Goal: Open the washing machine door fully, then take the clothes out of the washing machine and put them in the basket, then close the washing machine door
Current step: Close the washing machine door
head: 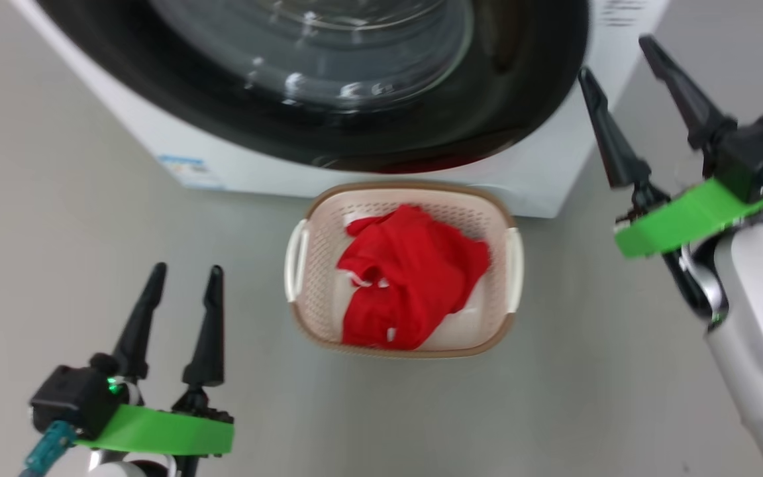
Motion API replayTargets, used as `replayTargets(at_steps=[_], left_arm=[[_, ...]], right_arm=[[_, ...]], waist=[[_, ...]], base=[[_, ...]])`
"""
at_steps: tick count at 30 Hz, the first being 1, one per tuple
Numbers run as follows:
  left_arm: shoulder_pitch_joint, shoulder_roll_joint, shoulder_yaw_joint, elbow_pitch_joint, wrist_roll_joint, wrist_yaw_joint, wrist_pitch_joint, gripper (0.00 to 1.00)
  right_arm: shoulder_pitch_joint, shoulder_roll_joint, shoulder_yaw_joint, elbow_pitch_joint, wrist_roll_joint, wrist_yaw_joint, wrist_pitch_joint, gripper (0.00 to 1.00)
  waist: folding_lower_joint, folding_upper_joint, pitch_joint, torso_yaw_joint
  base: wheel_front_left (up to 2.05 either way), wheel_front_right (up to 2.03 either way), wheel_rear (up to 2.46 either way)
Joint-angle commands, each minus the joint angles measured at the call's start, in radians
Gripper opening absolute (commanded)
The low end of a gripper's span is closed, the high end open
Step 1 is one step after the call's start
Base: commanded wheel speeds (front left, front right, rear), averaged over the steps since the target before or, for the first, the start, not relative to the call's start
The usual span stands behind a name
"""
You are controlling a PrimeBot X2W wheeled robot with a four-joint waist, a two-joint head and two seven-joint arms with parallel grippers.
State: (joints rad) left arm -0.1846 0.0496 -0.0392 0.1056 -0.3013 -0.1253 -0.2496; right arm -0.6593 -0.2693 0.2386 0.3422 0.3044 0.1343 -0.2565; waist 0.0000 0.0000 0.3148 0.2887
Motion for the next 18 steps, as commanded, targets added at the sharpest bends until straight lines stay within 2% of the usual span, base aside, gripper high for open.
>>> replayTargets(at_steps=[1,9,18], left_arm=[[-0.013,0.027,0.044,-0.023,-0.001,-0.005,-0.012,1.0],[0.012,0.032,0.088,-0.027,0.024,-0.005,-0.012,1.0],[0.061,0.048,0.125,-0.019,0.053,-0.005,-0.012,1.0]], right_arm=[[0.031,0.013,0.001,-0.036,-0.011,-0.004,-0.005,1.0],[0.195,0.046,-0.093,-0.129,-0.045,-0.004,-0.005,1.0],[0.351,0.081,-0.162,-0.205,-0.046,-0.004,-0.005,1.0]], waist=[[0.0,0.0,-0.055,-0.074],[0.0,0.0,-0.127,-0.188],[0.0,0.0,-0.2,-0.274]], base=[[0.0,0.0,0.0],[0.0,0.0,0.0],[0.0,0.0,0.0]])
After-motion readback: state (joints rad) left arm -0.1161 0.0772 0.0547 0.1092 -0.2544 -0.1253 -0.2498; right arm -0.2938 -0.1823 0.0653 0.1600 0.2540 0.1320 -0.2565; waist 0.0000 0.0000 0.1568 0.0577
